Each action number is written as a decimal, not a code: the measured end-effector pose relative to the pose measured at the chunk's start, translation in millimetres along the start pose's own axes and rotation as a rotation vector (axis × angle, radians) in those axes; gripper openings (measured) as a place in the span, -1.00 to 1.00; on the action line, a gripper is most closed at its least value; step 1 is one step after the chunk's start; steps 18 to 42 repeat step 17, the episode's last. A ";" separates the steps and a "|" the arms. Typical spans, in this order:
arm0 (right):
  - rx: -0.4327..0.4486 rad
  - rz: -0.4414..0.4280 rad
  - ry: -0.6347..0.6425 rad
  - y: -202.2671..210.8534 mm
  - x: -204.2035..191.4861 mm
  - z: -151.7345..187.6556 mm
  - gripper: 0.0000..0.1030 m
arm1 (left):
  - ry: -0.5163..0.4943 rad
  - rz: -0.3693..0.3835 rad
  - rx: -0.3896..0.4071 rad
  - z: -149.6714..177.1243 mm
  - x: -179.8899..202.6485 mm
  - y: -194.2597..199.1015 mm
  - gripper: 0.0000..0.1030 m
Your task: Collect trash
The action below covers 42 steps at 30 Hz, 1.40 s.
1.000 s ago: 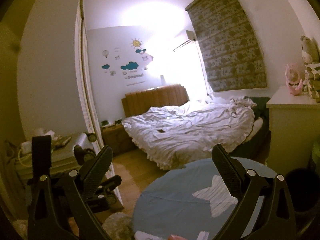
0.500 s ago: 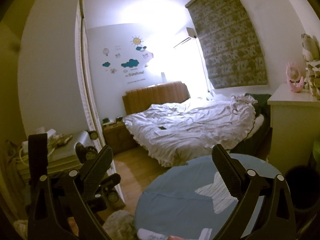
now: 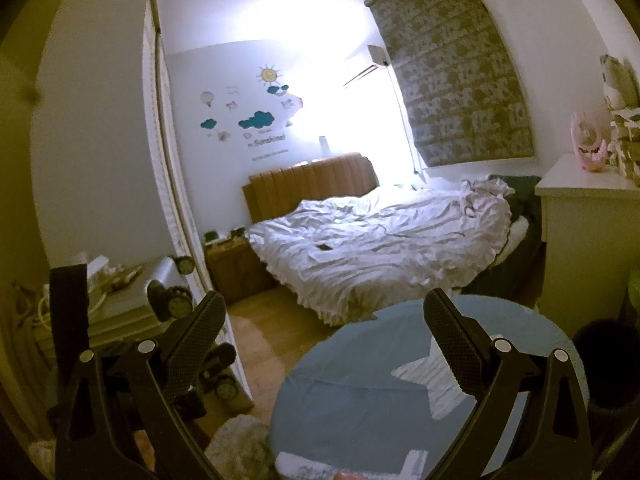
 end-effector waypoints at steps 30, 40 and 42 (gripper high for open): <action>-0.031 0.005 -0.032 -13.3 10.1 13.2 0.90 | -0.022 -0.008 0.005 1.5 0.4 -0.1 0.90; -0.031 0.005 -0.032 -13.3 10.1 13.2 0.90 | -0.022 -0.008 0.005 1.5 0.4 -0.1 0.90; -0.031 0.005 -0.032 -13.3 10.1 13.2 0.90 | -0.022 -0.008 0.005 1.5 0.4 -0.1 0.90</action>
Point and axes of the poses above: each gripper's, at about its wrist camera, not at the fingertips, and y roughly against the way its jaws point, x to its right, z to its underside, the point moved 10 cm from there along -y, roughly the way its jaws point, and after that the axes turned 12 degrees about -y, right-handed, at the moved point
